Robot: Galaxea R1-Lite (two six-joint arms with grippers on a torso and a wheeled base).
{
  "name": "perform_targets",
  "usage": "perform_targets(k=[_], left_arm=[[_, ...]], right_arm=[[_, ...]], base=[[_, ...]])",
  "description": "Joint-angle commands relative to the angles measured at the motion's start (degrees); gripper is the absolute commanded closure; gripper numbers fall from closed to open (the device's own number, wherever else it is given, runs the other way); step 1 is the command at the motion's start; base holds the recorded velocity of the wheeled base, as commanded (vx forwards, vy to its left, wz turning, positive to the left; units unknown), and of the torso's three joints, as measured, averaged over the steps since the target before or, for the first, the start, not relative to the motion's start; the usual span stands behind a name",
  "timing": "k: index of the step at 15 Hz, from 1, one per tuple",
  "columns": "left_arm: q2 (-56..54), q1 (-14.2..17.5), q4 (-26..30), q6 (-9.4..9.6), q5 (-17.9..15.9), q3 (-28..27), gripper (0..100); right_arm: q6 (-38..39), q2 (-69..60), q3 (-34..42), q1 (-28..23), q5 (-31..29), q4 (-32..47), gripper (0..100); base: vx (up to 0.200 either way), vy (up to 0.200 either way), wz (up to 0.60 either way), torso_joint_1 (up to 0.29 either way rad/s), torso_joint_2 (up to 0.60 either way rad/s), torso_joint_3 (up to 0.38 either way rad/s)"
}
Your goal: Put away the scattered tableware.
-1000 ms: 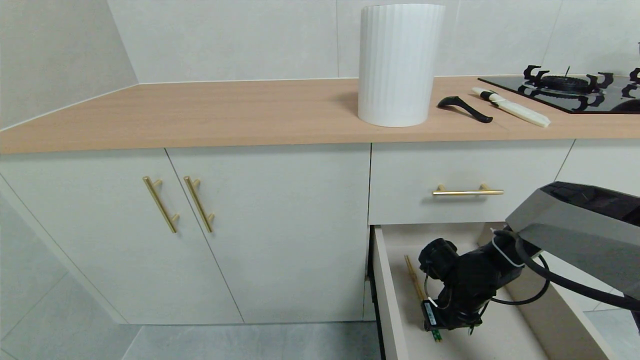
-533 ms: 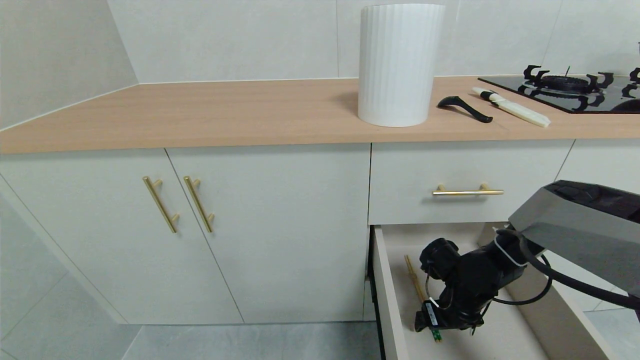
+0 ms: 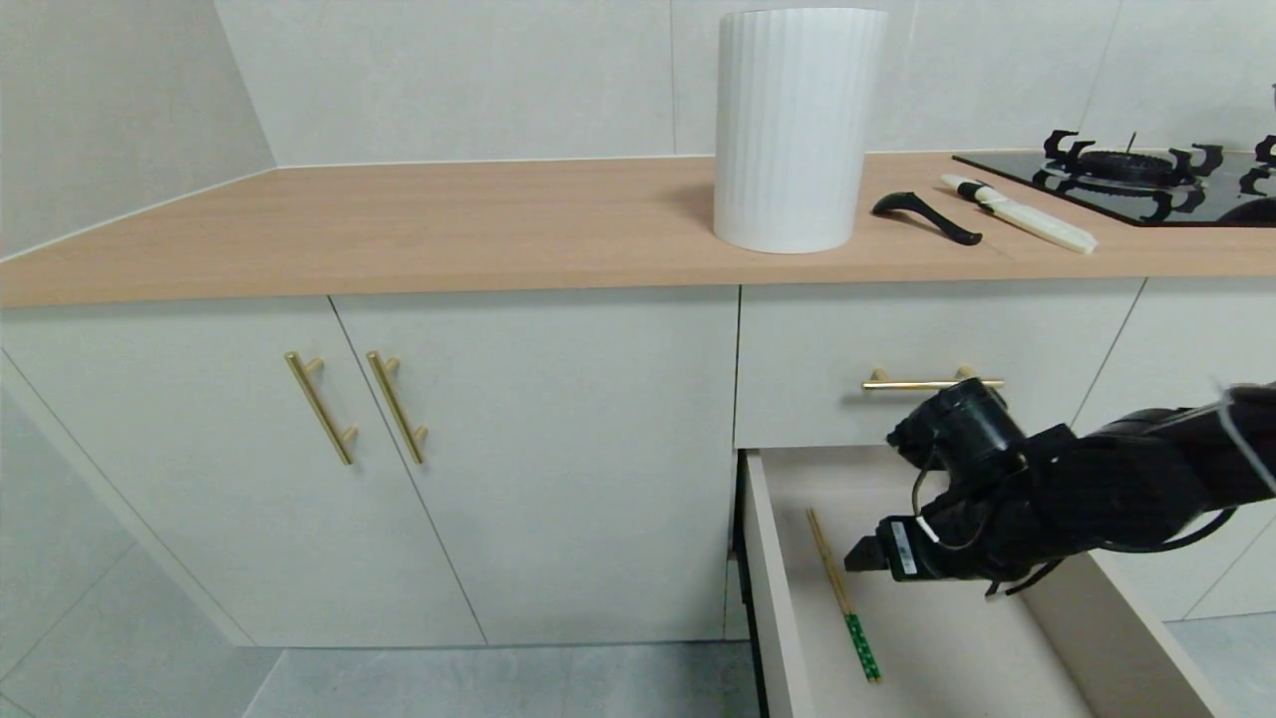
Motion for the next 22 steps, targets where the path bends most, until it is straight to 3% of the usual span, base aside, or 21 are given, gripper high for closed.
perform_targets(k=[1, 7, 14, 22], left_arm=[[0.0, 0.0, 0.0, -0.02, 0.0, 0.0, 0], [0.0, 0.0, 0.0, -0.02, 0.0, 0.0, 0], [0.0, 0.0, 0.0, -0.02, 0.0, 0.0, 0], [0.0, 0.0, 0.0, -0.02, 0.0, 0.0, 0]], right_arm=[[-0.7, -15.2, 1.3, -0.6, -2.2, 0.1, 0], [-7.0, -26.5, 2.7, -3.7, -2.9, -0.3, 0], [-8.2, -27.2, 2.8, -4.7, -3.2, -0.3, 0], [-8.2, -27.2, 2.8, -4.7, -4.1, -0.4, 0]], base=[[0.0, 0.0, 0.0, 0.0, 0.0, 0.0], [0.0, 0.0, 0.0, 0.0, 0.0, 0.0], [0.0, 0.0, 0.0, 0.003, -0.01, -0.003], [0.0, 0.0, 0.0, 0.104, -0.38, -0.283]])
